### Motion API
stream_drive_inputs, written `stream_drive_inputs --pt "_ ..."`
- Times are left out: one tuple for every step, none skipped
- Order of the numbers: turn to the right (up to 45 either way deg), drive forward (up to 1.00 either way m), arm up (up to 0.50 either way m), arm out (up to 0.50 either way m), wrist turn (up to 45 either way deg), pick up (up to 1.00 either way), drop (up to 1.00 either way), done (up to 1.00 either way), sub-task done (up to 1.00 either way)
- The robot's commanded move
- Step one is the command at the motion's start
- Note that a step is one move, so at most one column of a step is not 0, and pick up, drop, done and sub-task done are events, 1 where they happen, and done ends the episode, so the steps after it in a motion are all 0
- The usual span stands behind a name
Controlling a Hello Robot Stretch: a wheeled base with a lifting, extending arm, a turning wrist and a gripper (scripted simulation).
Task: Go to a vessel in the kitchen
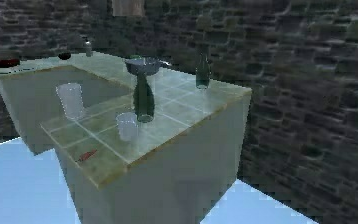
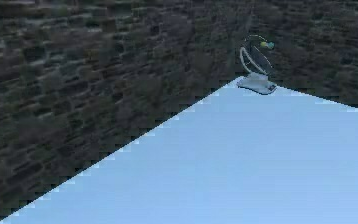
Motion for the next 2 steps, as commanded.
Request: stream_drive_inputs --pt "45.0 0.0 0.0 0.0 0.0 0.0 0.0 0.0 0.0" --pt "21.0 0.0 0.0 0.0 0.0 0.0 0.0 0.0 0.0"
